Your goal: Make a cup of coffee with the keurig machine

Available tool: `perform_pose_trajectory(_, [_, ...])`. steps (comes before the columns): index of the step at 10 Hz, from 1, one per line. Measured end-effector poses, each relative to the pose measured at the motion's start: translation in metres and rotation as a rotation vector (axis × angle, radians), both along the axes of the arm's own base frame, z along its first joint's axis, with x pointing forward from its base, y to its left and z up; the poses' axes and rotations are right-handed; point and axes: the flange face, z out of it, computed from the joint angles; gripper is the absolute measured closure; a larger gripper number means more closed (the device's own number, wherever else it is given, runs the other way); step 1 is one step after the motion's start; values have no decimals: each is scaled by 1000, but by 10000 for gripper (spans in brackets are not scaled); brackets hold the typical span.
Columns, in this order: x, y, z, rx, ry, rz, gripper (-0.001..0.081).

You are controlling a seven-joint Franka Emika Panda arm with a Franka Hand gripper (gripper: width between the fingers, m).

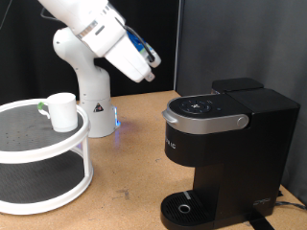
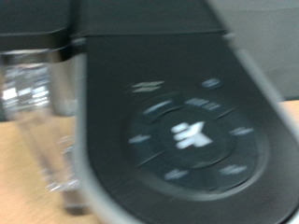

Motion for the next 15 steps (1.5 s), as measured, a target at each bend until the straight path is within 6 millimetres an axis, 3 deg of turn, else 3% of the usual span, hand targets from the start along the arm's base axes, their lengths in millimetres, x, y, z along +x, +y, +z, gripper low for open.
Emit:
perform_pose_trajectory(7, [-61, -57, 29, -3, -7, 38, 806])
perform_pose_trajectory(11, [-71, -62, 28, 15, 6, 42, 806])
perform_pose_trajectory(15, [-110, -103, 34, 32, 26, 52, 806])
